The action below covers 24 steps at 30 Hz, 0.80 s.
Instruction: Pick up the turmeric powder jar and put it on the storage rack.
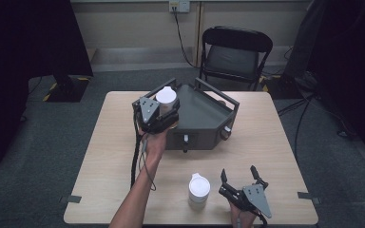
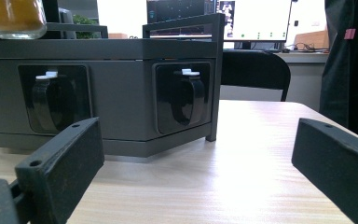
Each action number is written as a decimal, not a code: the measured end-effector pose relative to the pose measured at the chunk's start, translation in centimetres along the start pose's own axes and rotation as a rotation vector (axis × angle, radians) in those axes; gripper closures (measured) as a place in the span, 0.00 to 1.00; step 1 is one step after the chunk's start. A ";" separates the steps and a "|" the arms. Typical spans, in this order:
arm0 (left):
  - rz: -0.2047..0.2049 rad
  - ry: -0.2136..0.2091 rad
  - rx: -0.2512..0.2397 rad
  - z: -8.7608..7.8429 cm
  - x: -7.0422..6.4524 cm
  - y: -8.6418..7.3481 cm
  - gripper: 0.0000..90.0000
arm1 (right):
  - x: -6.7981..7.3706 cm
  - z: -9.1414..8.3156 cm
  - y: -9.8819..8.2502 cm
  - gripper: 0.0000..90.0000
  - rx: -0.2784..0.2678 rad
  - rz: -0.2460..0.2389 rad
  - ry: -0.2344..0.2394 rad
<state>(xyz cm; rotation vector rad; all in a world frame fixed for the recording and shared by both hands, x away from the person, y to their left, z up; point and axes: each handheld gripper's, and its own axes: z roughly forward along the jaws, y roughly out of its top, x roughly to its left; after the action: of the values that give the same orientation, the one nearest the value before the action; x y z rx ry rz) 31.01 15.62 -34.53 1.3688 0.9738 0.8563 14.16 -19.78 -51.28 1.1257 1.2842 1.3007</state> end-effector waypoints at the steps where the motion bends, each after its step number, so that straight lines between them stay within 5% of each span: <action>1: -0.001 0.003 -0.003 0.2 0.0 -0.1 0.34 | 0.0 0.0 0.0 0.01 0.000 0.000 0.000; 24: -0.003 0.028 0.057 2.2 0.2 -0.5 0.34 | 0.0 0.0 0.0 0.01 0.000 0.000 0.001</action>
<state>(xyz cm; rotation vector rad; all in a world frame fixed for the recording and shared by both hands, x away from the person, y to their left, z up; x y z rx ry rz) 33.07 14.92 -35.13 1.4066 1.0285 0.8528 14.16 -19.81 -51.28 1.1249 1.2848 1.3016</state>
